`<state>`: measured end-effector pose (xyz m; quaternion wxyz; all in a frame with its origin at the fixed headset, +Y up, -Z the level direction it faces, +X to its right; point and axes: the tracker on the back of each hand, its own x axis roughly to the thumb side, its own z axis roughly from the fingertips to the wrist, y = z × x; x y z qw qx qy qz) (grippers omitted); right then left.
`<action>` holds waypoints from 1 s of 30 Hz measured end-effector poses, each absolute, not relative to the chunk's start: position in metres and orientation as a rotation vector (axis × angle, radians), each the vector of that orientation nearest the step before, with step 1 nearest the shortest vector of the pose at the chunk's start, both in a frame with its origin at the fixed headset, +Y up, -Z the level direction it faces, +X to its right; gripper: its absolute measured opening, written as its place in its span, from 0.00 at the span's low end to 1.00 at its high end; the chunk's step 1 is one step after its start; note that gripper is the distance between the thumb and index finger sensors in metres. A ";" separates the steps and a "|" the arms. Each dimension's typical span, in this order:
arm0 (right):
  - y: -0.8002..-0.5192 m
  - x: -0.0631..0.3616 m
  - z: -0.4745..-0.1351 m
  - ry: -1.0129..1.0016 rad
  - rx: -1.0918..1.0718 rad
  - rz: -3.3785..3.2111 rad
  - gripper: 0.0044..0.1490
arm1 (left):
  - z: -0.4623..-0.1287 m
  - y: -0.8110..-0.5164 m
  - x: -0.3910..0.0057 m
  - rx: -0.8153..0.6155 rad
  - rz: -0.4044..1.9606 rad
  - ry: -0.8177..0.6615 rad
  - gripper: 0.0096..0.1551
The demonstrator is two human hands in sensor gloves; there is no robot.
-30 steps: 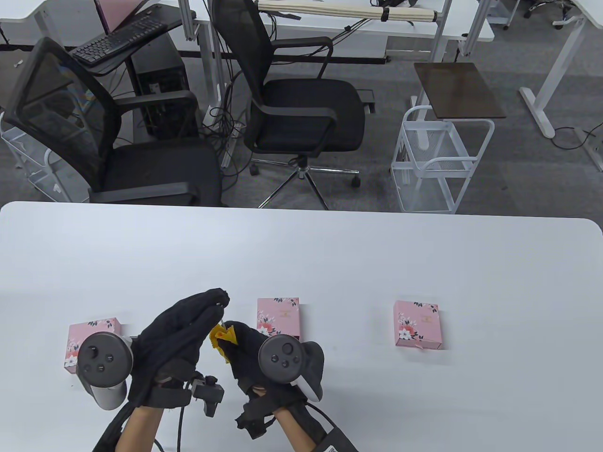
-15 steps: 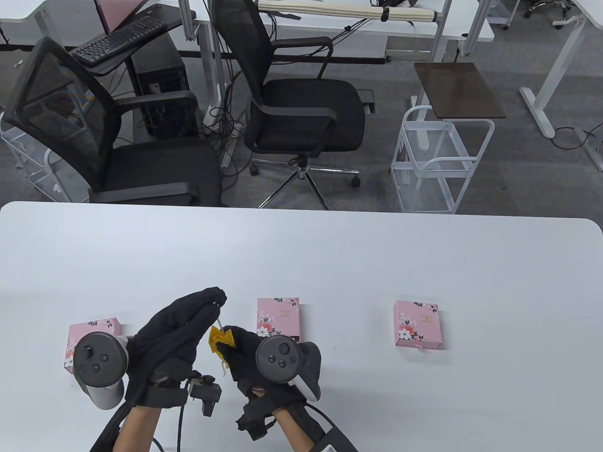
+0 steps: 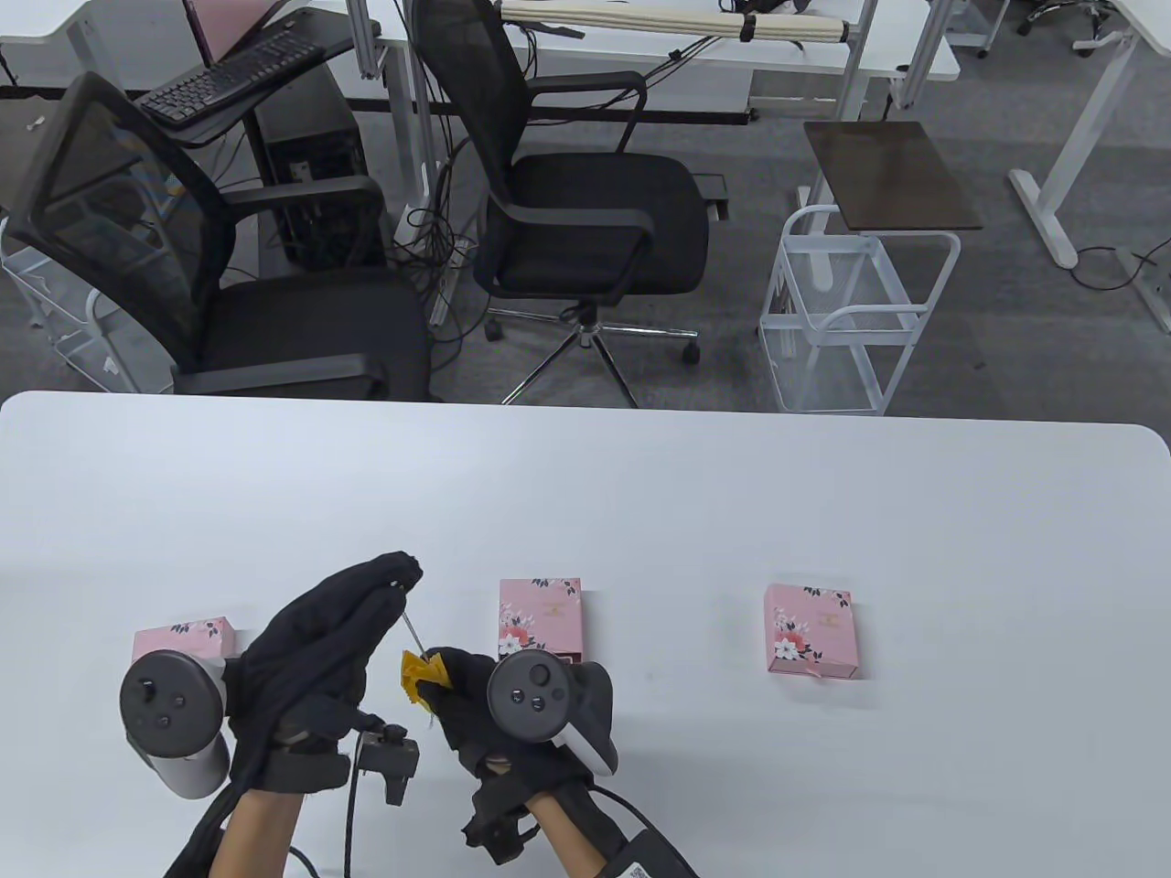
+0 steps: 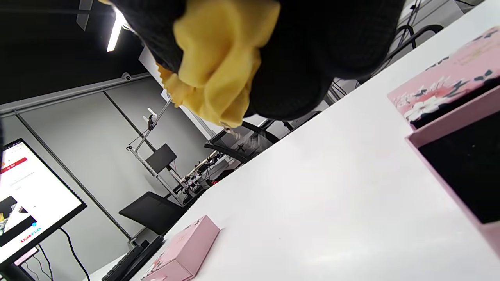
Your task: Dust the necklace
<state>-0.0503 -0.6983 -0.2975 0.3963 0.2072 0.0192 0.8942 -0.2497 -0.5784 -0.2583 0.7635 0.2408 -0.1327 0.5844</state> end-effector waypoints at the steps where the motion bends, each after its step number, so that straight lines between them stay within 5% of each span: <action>1: -0.699 -0.051 -0.298 0.064 0.528 2.266 0.24 | -0.258 -0.578 -0.250 0.527 1.272 -0.286 0.18; 30: -0.723 -0.075 -0.290 0.378 0.682 2.439 0.24 | -0.253 -0.571 -0.275 0.592 1.323 -0.245 0.18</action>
